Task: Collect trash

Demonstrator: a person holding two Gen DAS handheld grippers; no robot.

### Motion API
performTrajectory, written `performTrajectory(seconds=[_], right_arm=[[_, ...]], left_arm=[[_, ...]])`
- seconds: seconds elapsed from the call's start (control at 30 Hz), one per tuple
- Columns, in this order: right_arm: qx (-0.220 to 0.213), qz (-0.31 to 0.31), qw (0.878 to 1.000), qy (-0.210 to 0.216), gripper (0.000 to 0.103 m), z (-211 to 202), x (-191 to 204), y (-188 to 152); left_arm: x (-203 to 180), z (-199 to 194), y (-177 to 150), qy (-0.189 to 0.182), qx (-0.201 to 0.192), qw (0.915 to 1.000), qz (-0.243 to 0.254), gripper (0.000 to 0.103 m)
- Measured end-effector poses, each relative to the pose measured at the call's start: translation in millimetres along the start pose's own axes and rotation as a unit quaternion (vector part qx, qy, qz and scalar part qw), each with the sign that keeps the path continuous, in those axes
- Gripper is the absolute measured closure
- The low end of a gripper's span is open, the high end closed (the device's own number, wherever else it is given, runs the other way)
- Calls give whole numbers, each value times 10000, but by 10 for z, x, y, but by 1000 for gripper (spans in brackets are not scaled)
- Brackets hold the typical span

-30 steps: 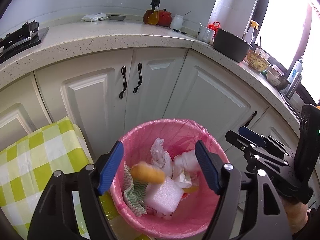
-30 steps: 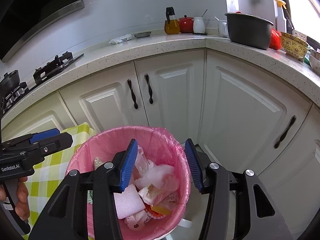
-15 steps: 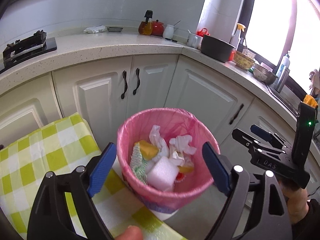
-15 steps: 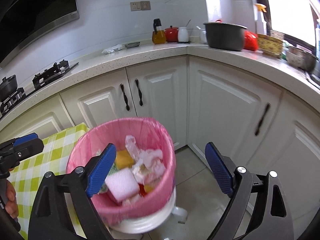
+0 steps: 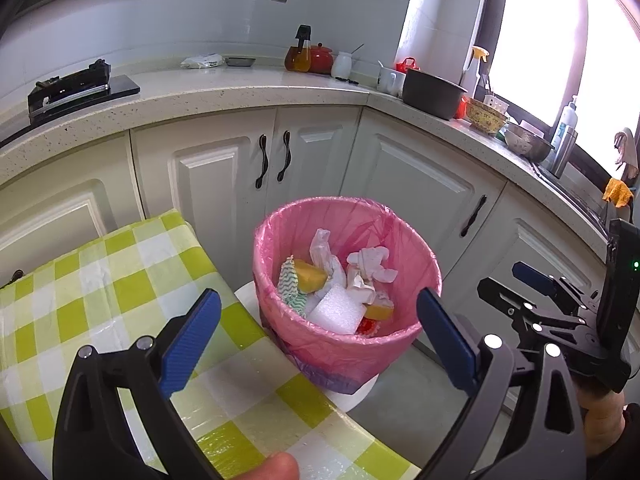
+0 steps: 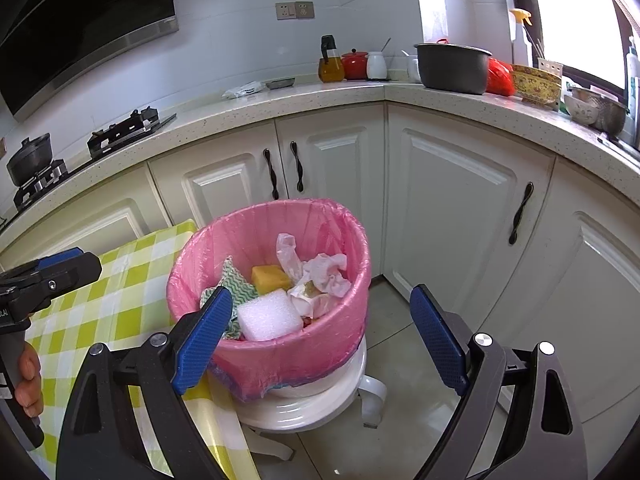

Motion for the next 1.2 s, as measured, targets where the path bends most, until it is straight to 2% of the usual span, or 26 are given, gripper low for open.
performTrajectory(seconds=[0.47,1.2], right_arm=[[44,-170,9997,140,18,-52,215,-16],[52,-186,9997,169,18,-36,247,-3]], left_arm=[[92,-123,-53,122,-12,9999,40,8],[127,-149,-58,144,-34,9999,18,8]])
Point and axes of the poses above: each gripper's, at about its wrist camera, not at the fingertips, and z roughly the way its jaws point, x to its left, y to its top, the point moved 3 cm from there along z, roughly the way its jaws point, and after that the axes turned 8 degrees about x, right-handed, at the moved point
